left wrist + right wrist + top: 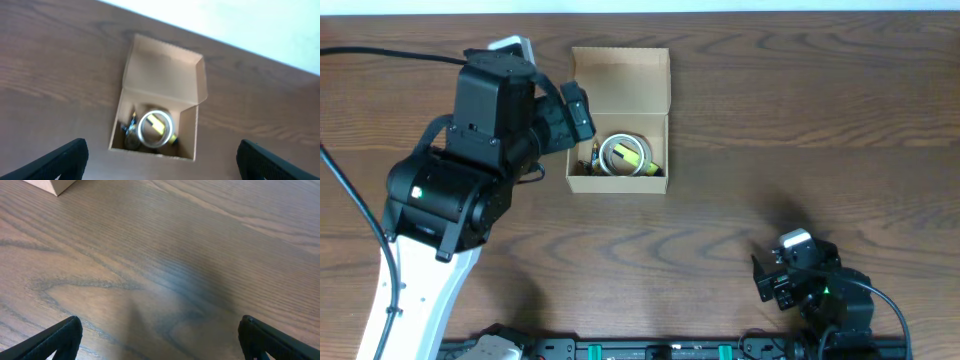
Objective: Pack container
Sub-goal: 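Raise both grippers to the box lid's far corners, then grip the lid edges with both grippers and swing it forward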
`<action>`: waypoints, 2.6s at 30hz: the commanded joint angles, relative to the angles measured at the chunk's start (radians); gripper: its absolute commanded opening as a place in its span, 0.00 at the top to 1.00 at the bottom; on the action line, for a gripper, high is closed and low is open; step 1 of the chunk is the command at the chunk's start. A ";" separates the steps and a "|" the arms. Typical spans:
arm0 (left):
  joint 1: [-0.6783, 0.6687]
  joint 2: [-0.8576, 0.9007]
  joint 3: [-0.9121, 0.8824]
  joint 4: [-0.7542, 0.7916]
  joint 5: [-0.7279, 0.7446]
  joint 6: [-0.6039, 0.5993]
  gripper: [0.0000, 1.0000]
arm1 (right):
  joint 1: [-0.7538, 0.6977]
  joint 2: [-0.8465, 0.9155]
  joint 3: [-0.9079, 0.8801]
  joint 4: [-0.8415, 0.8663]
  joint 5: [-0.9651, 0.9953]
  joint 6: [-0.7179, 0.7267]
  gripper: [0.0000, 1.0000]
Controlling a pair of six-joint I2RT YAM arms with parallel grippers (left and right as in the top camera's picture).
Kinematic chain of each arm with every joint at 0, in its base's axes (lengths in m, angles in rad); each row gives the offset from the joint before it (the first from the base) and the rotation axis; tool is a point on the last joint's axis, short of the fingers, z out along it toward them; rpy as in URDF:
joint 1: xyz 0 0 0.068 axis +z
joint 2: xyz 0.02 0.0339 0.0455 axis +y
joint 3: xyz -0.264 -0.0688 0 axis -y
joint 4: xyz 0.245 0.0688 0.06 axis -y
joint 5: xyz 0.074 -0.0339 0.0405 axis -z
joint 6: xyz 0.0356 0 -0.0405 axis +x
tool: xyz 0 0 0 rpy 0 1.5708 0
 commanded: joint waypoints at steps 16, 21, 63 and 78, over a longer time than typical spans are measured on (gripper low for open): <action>0.002 0.002 0.004 -0.083 -0.003 0.020 0.05 | -0.008 0.001 0.058 0.185 -0.237 0.232 0.01; 0.002 0.002 0.004 -0.129 -0.003 0.026 0.04 | -0.008 0.164 0.239 0.180 -0.278 0.298 0.01; 0.537 0.576 0.004 0.358 0.340 -0.058 0.94 | 0.000 1.867 1.136 0.508 -0.357 0.734 0.99; 0.540 0.869 0.004 0.539 0.678 -0.164 0.94 | 0.119 2.110 1.136 0.831 -0.468 1.007 0.99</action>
